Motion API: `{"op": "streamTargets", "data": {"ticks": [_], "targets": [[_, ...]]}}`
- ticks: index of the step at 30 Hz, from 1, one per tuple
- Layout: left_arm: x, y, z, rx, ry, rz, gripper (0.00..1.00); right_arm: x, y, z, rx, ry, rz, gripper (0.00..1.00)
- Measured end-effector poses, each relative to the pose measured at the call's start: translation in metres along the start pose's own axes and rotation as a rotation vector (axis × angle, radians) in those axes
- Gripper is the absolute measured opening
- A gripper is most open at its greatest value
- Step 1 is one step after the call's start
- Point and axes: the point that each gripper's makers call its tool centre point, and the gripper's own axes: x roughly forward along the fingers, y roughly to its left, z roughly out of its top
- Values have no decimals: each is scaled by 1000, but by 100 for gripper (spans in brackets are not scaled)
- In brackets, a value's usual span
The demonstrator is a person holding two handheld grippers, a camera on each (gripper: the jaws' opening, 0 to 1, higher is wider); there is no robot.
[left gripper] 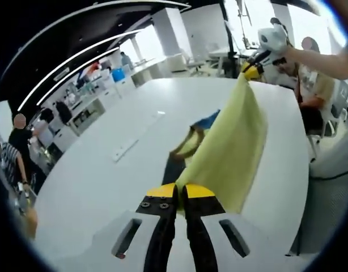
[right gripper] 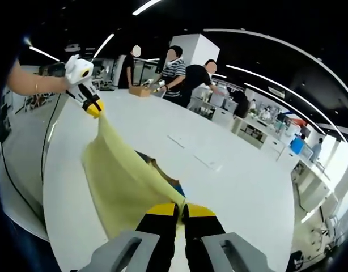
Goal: Fold the garment on the visible template until the final outline fits inside the template.
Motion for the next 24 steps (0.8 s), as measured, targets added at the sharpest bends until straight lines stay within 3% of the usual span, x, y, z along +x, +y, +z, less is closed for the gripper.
{"op": "streamTargets", "data": {"ticks": [10, 24], "targets": [[18, 22, 5, 29, 28, 54, 2, 22, -20, 6, -15, 21, -64, 0], [62, 48, -6, 0, 60, 58, 2, 62, -46, -12, 66, 85, -99, 0]]}}
